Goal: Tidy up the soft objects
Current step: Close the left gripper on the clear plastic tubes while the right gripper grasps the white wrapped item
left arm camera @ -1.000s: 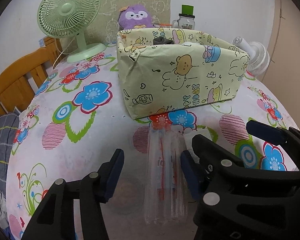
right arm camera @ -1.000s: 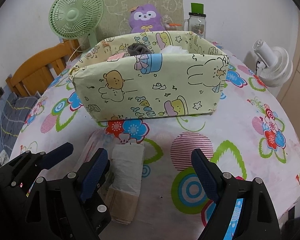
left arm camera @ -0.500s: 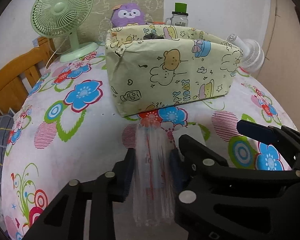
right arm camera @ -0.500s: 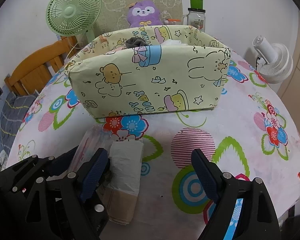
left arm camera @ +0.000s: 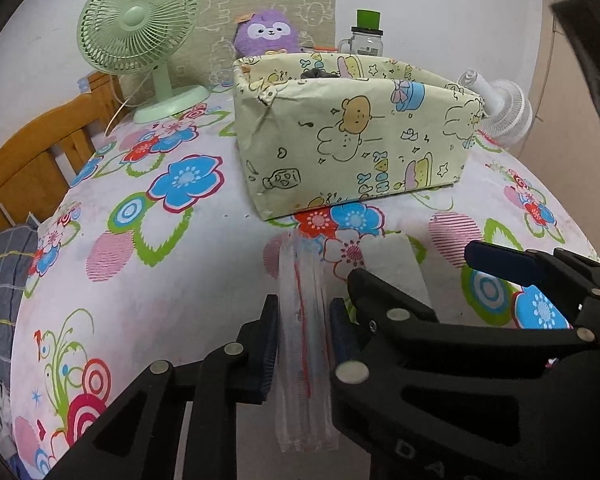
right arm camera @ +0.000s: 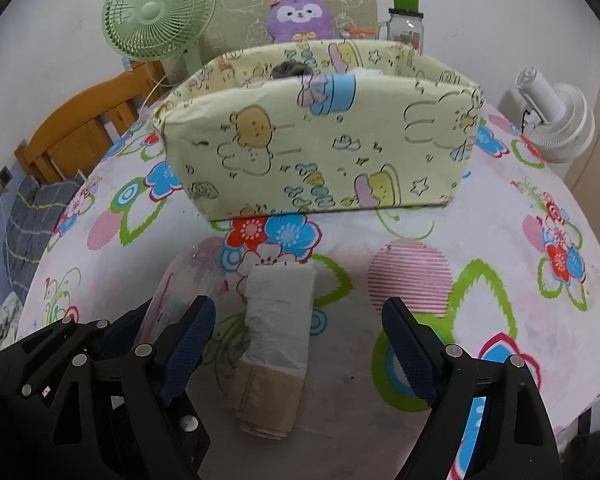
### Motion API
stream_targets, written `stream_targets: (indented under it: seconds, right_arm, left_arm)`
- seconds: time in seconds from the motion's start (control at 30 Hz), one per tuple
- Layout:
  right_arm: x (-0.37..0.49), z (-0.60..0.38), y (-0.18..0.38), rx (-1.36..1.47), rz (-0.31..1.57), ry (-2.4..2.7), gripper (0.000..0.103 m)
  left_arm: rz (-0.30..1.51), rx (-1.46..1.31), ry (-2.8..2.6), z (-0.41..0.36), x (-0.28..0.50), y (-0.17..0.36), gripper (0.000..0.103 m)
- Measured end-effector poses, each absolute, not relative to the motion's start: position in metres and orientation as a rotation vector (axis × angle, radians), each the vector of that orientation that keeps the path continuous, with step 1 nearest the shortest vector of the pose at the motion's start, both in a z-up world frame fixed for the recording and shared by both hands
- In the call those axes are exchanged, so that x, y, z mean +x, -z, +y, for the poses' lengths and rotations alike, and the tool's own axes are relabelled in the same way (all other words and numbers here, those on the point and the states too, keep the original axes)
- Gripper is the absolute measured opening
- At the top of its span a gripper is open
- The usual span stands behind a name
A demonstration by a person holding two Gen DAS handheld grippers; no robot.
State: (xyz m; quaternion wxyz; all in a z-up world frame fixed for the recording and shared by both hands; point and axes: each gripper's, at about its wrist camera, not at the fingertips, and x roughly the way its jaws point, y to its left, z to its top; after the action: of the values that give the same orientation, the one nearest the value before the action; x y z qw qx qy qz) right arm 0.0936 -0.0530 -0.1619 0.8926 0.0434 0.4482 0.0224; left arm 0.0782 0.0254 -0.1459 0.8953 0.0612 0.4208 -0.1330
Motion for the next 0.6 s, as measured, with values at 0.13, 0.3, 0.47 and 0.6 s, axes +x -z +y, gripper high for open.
stream_targets:
  seconds: [0.13, 0.3, 0.47, 0.6]
  right_arm:
    - [0.092, -0.05, 0.164, 0.097, 0.932, -0.056, 0.085]
    - [0.091, -0.047, 0.165, 0.102, 0.931, -0.051, 0.071]
    - [0.094, -0.049, 0.17, 0.116, 0.959, -0.038, 0.068]
    - [0.096, -0.047, 0.17, 0.106, 0.961, -0.041, 0.06]
  left_arm:
    - [0.869, 0.118, 0.267, 0.029, 0.076, 0.148, 0.024]
    - [0.868, 0.109, 0.264, 0.034, 0.076, 0.148, 0.024]
    - [0.864, 0.119, 0.257, 0.034, 0.075, 0.148, 0.025]
    - [0.867, 0.12, 0.254, 0.033, 0.075, 0.149, 0.026]
